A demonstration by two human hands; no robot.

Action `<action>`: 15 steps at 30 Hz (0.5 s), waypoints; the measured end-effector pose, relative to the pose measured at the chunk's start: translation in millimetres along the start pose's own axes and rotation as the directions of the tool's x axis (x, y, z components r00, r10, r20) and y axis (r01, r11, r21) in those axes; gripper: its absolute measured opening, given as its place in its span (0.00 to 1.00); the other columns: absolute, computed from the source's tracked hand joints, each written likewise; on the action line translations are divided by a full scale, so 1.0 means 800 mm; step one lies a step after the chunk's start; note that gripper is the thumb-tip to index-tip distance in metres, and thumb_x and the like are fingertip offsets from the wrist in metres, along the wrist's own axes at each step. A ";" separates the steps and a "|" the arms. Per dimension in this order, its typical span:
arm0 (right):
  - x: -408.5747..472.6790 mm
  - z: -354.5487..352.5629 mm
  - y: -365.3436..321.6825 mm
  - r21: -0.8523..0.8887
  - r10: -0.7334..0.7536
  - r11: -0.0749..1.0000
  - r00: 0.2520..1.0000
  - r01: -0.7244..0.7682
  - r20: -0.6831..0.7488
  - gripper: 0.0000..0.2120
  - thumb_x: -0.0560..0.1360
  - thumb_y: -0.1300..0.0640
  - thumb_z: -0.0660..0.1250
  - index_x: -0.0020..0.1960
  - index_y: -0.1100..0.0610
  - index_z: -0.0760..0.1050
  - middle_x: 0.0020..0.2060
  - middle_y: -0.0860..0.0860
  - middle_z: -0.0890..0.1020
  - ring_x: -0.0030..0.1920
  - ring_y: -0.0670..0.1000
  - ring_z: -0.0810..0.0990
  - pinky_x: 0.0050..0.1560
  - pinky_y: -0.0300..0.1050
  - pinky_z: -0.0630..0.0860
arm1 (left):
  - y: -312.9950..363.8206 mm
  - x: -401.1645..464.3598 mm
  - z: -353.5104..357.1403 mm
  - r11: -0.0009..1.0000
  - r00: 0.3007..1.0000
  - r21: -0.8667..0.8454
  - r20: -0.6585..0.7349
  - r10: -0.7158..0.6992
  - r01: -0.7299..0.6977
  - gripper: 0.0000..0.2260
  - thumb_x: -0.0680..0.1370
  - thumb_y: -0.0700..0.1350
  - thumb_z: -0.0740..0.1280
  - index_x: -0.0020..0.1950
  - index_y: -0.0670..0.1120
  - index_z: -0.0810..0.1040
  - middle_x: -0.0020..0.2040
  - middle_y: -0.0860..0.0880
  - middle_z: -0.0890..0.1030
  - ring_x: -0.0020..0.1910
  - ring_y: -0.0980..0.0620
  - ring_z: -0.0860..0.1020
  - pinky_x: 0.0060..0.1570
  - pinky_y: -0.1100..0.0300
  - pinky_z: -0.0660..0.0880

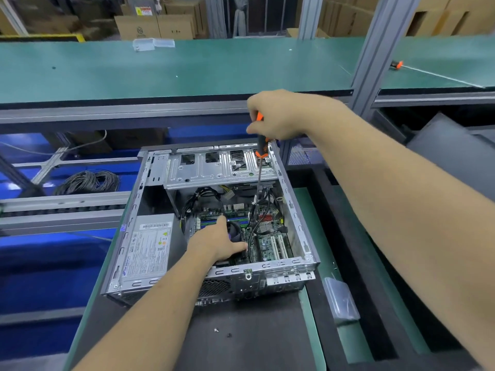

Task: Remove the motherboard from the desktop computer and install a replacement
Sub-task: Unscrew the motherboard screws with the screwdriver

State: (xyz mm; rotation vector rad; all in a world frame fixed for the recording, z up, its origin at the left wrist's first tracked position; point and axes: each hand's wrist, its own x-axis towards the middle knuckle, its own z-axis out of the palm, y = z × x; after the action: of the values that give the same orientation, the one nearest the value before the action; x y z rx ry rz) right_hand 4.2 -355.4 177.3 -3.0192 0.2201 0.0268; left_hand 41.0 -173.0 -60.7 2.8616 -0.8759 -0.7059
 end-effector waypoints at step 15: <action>-0.028 -0.003 0.003 0.105 -0.204 0.974 0.979 0.201 0.022 0.03 0.79 0.54 0.66 0.51 0.51 0.73 0.43 0.42 0.74 0.41 0.45 0.74 0.38 0.44 0.70 | 0.001 0.001 -0.002 1.000 1.000 0.012 -0.009 0.000 0.000 0.44 0.74 0.69 0.65 0.80 0.46 0.52 0.45 0.50 0.77 0.44 0.46 0.78 0.41 0.55 0.75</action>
State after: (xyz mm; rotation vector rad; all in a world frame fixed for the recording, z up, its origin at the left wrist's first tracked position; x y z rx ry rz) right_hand -18.4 -355.1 179.7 -2.9202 -0.0875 0.0451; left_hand 41.7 -174.4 -59.3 2.8730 -0.8825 -0.6893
